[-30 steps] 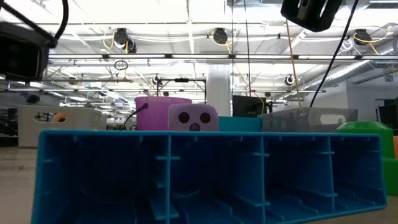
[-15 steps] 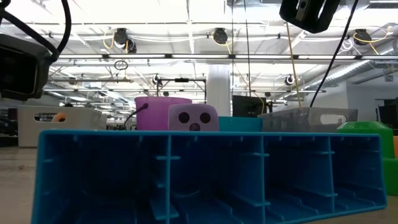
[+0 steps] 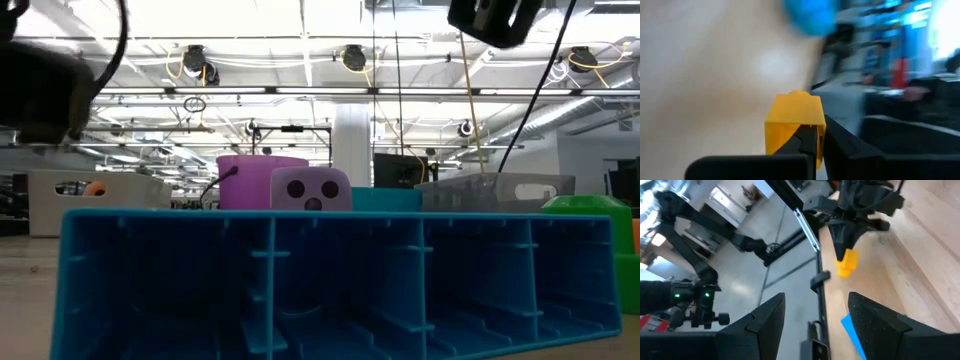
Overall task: Pick & Place Toys
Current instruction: Put the yellow game piece into the blue bin
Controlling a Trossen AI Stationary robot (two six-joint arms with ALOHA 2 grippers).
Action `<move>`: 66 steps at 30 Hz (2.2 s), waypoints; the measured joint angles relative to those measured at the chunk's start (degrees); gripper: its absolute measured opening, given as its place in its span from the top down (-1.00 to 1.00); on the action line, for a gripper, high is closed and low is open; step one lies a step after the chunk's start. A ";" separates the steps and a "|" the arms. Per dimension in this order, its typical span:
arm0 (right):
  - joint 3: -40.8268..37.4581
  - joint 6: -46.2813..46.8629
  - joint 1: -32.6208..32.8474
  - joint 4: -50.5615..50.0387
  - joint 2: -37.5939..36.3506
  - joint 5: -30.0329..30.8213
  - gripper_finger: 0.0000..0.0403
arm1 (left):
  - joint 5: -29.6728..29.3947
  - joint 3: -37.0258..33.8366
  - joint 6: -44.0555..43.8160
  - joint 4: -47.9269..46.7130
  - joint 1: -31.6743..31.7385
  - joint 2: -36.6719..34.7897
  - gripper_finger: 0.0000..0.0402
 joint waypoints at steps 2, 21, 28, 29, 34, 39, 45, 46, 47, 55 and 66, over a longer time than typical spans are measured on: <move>0.00 -1.13 -0.47 2.85 0.00 0.04 -0.04 | -0.14 0.53 0.71 3.82 1.07 -0.12 0.89; 9.23 -39.28 -2.00 0.03 -7.51 14.02 -0.04 | -1.20 20.48 28.67 2.72 17.33 -0.55 0.96; 11.49 -43.41 0.50 -12.67 -9.53 23.84 -0.04 | 1.57 26.28 32.46 -1.56 22.47 -0.53 0.93; 11.47 -43.93 0.87 -13.20 -9.53 25.01 -0.04 | 2.11 26.88 32.72 -1.75 23.04 -0.53 0.95; 11.47 -45.03 2.05 -17.54 -9.57 32.25 -0.04 | 4.68 29.16 32.99 -1.80 25.48 -0.53 0.92; 11.47 -44.48 2.28 -21.70 -9.55 33.72 -0.04 | 6.60 30.19 31.90 -1.76 27.18 -0.53 0.93; 11.47 -43.68 2.28 -25.13 -9.53 39.04 -0.04 | 7.03 30.20 30.59 -1.73 27.88 -0.53 0.91; 11.47 -43.86 2.28 -25.65 -9.53 39.55 -0.04 | 6.89 30.20 30.38 -1.77 27.90 -0.53 0.90; 11.47 -43.93 2.29 -26.15 -9.53 40.10 -0.04 | 6.84 30.20 30.03 -1.77 28.00 -0.53 0.89; 9.79 -42.57 2.20 -26.52 -9.60 40.87 -0.04 | 6.38 30.16 28.76 -2.14 28.88 -0.43 0.96; 7.30 -39.89 2.15 -26.48 -9.53 40.77 -0.04 | 7.65 30.22 27.53 -0.39 29.91 -0.60 0.95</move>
